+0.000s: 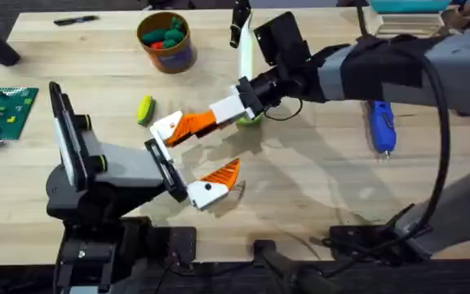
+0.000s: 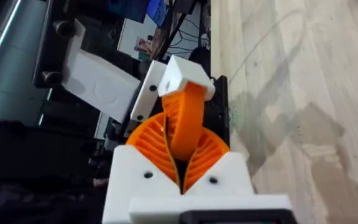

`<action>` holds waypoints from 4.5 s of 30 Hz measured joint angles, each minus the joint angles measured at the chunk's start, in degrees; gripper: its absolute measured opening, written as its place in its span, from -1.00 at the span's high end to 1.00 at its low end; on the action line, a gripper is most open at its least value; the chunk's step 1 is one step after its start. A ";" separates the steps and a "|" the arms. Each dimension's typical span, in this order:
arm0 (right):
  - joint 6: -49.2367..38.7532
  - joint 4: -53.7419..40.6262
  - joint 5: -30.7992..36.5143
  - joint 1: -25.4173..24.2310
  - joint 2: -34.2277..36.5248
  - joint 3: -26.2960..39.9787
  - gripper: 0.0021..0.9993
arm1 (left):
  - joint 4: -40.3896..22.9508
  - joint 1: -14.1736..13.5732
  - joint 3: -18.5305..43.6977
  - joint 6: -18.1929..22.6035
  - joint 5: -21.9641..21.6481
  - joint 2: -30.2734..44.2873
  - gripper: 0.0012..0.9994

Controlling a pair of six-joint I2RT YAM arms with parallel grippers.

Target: Pick up the gripper from the table and insert it into the empty holder that is missing its gripper. Then pick up a screw, insert it into the mounting hole, and use the screwdriver to tighten it. Finally, clean up the table by picking up the vegetable and placing it into the bucket.

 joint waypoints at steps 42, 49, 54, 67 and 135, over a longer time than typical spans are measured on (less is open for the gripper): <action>7.60 1.03 5.62 1.27 -0.02 0.00 0.90 | -0.17 0.81 0.02 -2.97 0.09 0.50 -0.97; 8.04 0.87 5.64 1.43 -0.02 0.00 0.51 | -0.40 0.47 0.09 -2.53 1.75 0.50 -0.97; 8.22 0.75 6.33 2.23 -0.01 0.00 0.27 | -0.59 0.04 0.11 -2.07 3.12 0.50 -0.97; 8.32 0.65 5.60 0.79 0.64 0.00 -0.35 | -0.75 -0.38 0.11 -0.53 5.01 0.38 -0.97; -5.19 -50.94 72.99 -0.56 -7.85 11.47 -0.97 | -1.18 -0.87 0.11 -0.35 7.84 0.39 -0.97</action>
